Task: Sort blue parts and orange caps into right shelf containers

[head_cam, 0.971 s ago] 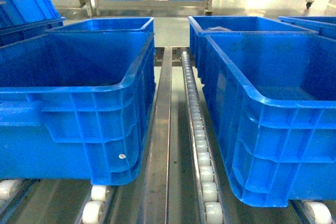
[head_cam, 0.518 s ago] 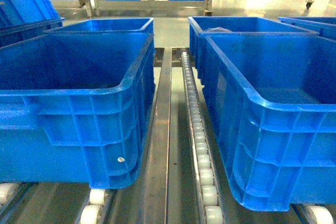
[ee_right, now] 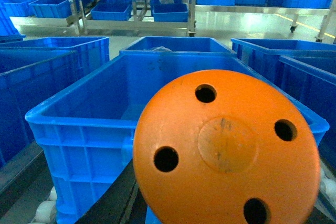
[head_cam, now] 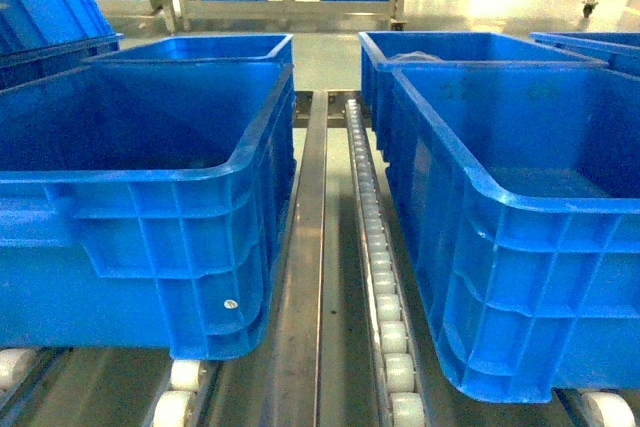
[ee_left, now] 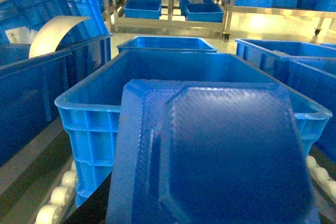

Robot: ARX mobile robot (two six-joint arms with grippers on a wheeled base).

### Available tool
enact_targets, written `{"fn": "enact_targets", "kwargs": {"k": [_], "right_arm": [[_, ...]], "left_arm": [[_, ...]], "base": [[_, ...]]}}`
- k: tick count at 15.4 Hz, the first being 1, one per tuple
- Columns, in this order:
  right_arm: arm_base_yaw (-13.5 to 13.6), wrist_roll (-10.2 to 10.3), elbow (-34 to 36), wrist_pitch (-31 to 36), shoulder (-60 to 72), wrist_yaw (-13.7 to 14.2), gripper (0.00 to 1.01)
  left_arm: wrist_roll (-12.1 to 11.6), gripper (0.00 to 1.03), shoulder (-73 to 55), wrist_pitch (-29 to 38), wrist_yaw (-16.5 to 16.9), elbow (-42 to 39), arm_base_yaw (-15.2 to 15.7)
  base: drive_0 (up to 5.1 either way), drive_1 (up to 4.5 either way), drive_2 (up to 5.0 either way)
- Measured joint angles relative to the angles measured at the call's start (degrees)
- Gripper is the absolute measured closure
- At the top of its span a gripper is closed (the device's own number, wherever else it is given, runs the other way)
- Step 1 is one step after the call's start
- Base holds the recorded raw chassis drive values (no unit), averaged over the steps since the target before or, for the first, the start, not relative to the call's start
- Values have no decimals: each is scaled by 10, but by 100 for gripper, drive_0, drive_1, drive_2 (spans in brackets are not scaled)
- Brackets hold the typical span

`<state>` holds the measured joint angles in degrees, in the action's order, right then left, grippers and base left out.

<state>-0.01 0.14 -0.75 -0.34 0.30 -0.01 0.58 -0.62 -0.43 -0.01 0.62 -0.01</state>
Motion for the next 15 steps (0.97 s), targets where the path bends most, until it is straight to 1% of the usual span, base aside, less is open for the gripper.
{"fn": "enact_targets", "kwargs": {"k": [15], "right_arm": [[0,0,0,0,0,0,58]], "left_arm": [[0,60,0,0,0,0,0]], "base": [[0,0,0]]}}
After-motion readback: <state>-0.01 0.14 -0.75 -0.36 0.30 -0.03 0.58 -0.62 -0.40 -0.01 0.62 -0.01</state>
